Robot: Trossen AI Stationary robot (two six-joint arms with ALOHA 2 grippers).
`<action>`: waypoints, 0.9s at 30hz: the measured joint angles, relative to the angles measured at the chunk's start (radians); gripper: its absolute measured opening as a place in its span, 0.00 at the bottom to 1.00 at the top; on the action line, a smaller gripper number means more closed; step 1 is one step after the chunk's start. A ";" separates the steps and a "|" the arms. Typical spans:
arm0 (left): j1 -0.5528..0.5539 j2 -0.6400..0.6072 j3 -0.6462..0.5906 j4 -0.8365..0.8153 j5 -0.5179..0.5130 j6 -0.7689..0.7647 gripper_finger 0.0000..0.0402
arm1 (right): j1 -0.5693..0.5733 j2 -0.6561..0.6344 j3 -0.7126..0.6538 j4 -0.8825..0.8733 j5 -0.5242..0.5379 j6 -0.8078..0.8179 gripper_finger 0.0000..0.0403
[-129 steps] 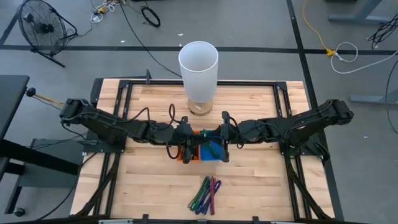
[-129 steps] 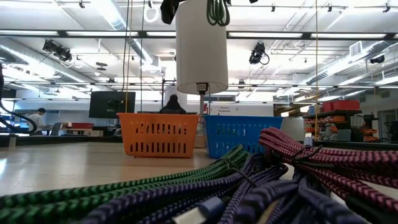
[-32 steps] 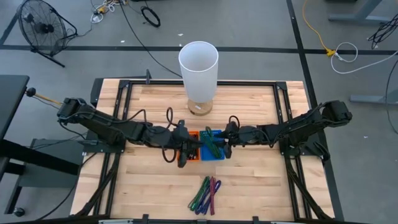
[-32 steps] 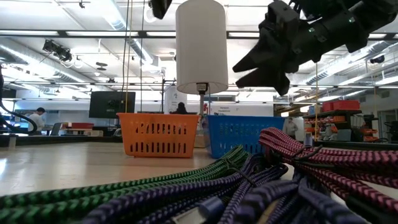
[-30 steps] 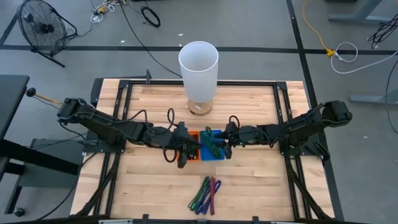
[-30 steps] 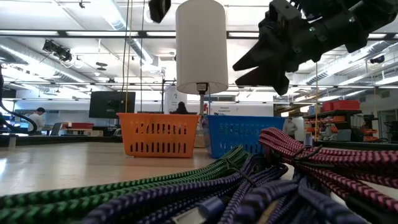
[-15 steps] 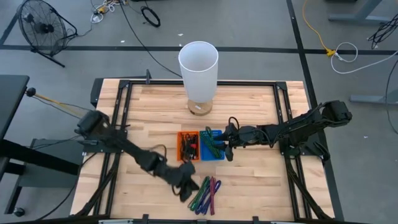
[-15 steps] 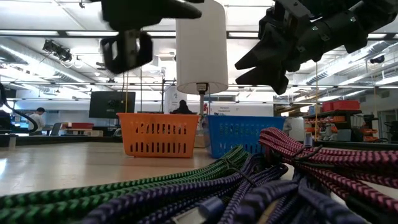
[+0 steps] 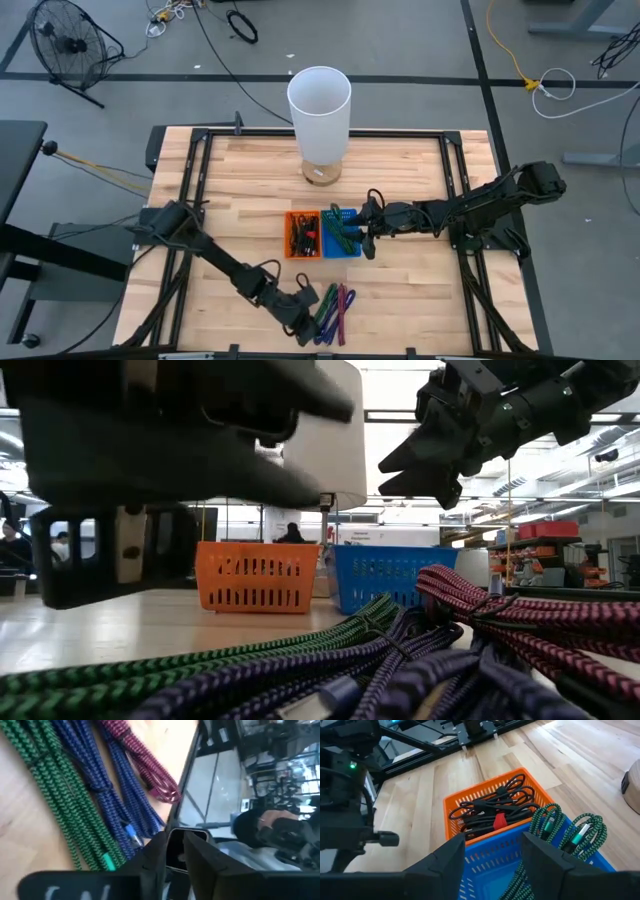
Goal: Pick & Place USB Port
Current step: Put the green USB cable into the blue bin
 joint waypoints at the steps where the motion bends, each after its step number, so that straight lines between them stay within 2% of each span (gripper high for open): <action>1: 0.005 0.001 0.010 -0.029 0.018 -0.006 0.21 | 0.000 0.000 0.000 0.000 0.000 -0.001 0.48; 6: 0.028 -0.004 0.035 -0.155 0.032 -0.002 0.30 | 0.000 0.000 0.000 -0.001 0.000 -0.014 0.48; 11: 0.046 -0.008 0.035 -0.246 0.044 -0.037 0.35 | 0.000 0.000 0.000 -0.005 0.000 -0.026 0.48; 27: 0.059 0.025 0.039 -0.273 0.052 -0.127 0.36 | 0.000 0.000 0.000 -0.007 0.002 -0.079 0.48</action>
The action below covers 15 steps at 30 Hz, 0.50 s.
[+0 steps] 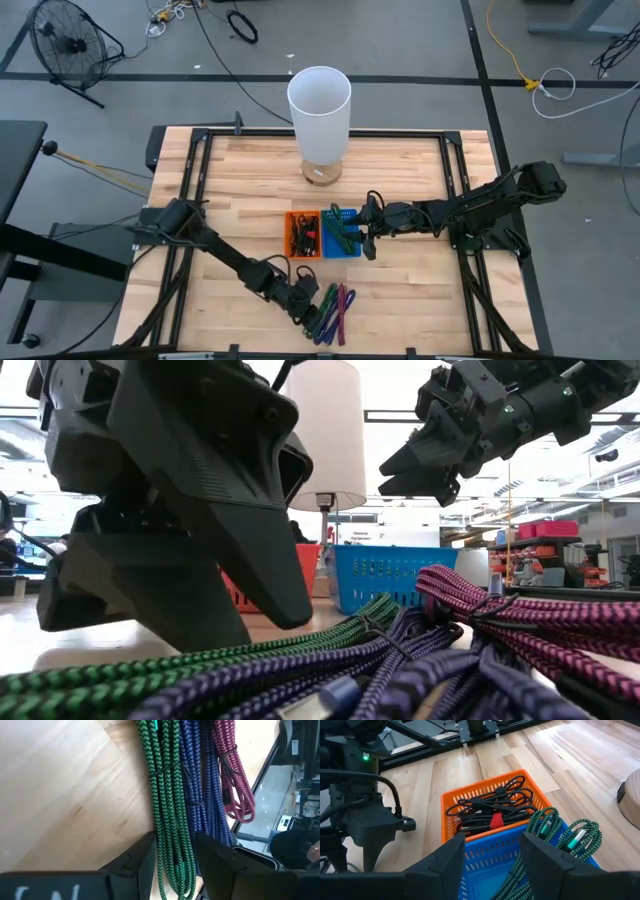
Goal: Pick & Place USB Port
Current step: Put the green USB cable into the blue bin
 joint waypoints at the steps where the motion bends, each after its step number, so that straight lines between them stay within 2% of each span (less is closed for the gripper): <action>1: 0.000 0.004 0.000 0.002 0.001 0.002 0.36 | 0.000 0.000 0.000 0.001 0.001 0.000 0.48; 4: 0.005 0.012 0.000 0.004 0.000 0.006 0.35 | -0.001 0.000 0.000 0.000 0.001 0.000 0.48; 7: 0.011 0.013 0.000 0.011 0.010 0.022 0.30 | -0.001 0.000 0.000 0.000 0.001 -0.001 0.48; 9: 0.012 0.014 0.000 0.003 0.024 0.024 0.23 | -0.001 0.000 0.000 0.001 0.001 -0.003 0.48; 12: 0.012 0.015 0.001 -0.024 0.034 0.024 0.07 | -0.001 0.000 0.000 0.001 0.001 -0.004 0.48; 15: 0.012 0.016 0.000 -0.026 0.033 0.027 0.03 | -0.001 0.000 0.000 0.001 0.001 -0.004 0.48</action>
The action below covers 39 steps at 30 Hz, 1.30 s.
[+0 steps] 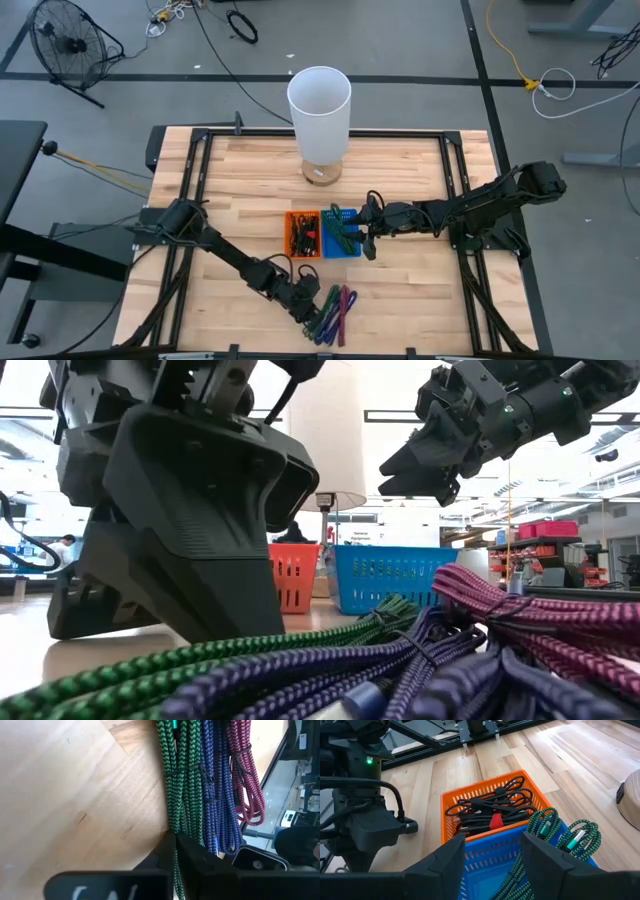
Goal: Pick & Place USB Port
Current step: Put the green USB cable into the blue bin
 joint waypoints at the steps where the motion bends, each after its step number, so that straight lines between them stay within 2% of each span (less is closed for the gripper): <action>1: 0.000 0.000 -0.001 0.003 0.000 0.001 0.02 | 0.000 0.000 0.000 0.000 0.000 0.000 0.48; 6: -0.003 -0.012 0.003 0.026 0.001 0.031 0.01 | 0.000 0.000 0.000 -0.009 0.000 0.000 0.48; 14: 0.004 -0.112 0.062 -0.193 -0.041 0.126 0.00 | 0.000 0.000 0.000 -0.014 0.000 0.000 0.48; 24: 0.008 -0.315 0.063 -0.238 -0.233 0.292 0.00 | 0.000 0.000 0.000 -0.009 0.000 0.009 0.48; 29: 0.022 -0.441 0.063 -0.408 -0.370 0.396 0.00 | 0.000 0.000 0.000 0.014 -0.005 0.035 0.48; 34: 0.063 -0.530 0.064 -0.486 -0.546 0.542 0.00 | 0.003 0.000 0.000 0.196 -0.131 0.044 0.48; 39: 0.142 -0.547 0.064 -0.397 -0.590 0.748 0.00 | 0.009 0.000 0.000 0.447 -0.205 0.037 0.48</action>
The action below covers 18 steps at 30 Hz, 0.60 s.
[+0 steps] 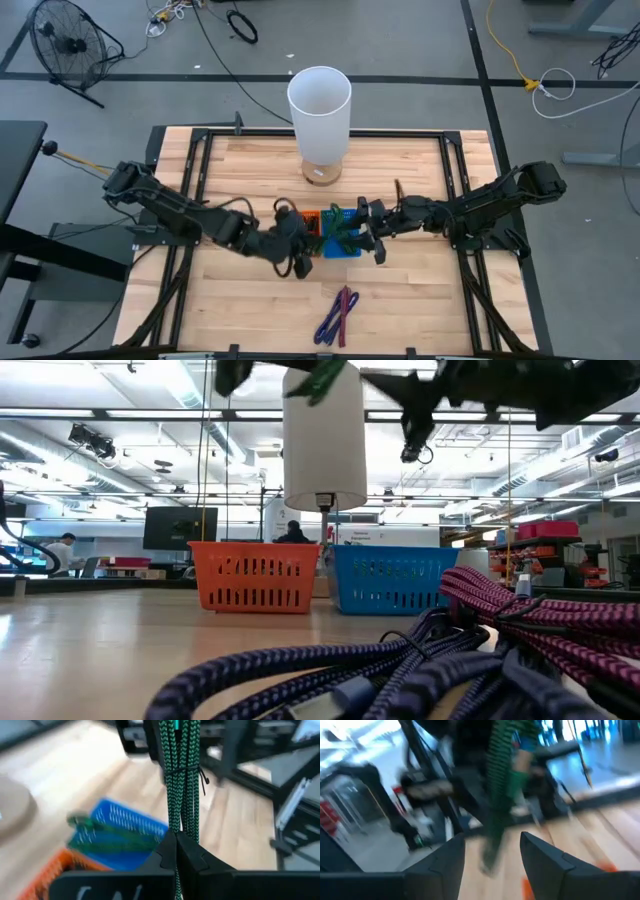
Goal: Pick & Place USB Port
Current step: Put the green USB cable into the blue bin
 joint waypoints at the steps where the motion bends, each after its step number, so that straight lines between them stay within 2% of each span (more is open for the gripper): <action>1: 0.016 0.000 0.000 0.013 0.000 0.031 0.00 | 0.000 0.000 0.000 0.035 -0.004 0.000 0.48; 5: 0.068 0.000 0.000 0.066 0.000 0.129 0.00 | -0.001 0.000 0.000 0.086 0.004 -0.002 0.48; 10: 0.094 0.000 0.000 0.147 0.031 0.232 0.00 | -0.001 0.000 0.000 0.049 0.102 -0.008 0.48; 18: 0.089 -0.001 0.000 0.160 0.043 0.260 0.00 | -0.013 0.000 0.000 0.054 0.159 -0.019 0.48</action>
